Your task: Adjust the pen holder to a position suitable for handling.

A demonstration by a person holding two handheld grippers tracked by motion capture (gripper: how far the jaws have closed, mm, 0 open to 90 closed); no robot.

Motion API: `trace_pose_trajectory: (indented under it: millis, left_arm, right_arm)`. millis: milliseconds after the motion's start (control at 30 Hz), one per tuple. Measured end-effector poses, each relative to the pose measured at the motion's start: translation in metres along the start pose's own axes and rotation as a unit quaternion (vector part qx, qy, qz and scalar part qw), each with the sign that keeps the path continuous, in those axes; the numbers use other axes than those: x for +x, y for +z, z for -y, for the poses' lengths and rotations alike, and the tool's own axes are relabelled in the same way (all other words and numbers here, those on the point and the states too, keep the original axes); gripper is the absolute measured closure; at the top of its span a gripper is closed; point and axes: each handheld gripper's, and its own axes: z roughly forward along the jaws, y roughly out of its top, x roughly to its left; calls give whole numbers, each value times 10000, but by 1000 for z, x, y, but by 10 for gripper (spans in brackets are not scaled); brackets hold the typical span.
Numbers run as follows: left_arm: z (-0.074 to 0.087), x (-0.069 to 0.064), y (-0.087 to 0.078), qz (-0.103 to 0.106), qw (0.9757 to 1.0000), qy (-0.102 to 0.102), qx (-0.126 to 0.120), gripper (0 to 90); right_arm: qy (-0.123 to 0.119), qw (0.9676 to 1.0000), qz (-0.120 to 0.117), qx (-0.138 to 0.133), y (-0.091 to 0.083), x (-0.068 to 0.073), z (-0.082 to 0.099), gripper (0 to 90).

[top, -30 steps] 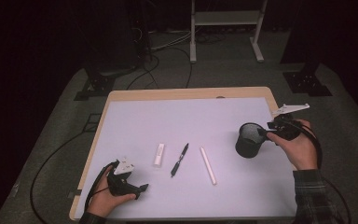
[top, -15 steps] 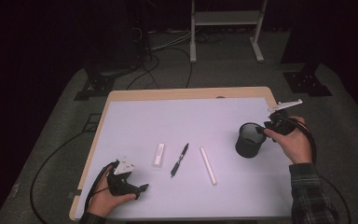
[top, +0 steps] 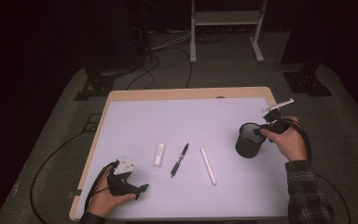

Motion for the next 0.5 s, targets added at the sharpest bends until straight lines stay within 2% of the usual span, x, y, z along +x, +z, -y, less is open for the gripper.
trace_pose_trajectory:
  millis: [233,500]
  left_arm:
    - [0,0,0,-2,10000,3,2,0]
    - [0,0,0,0,10000,4,3,0]
  right_arm:
    - [0,9999,-53,110,5,-1,-1,689]
    - [40,9999,-99,118,4,-2,-1,764]
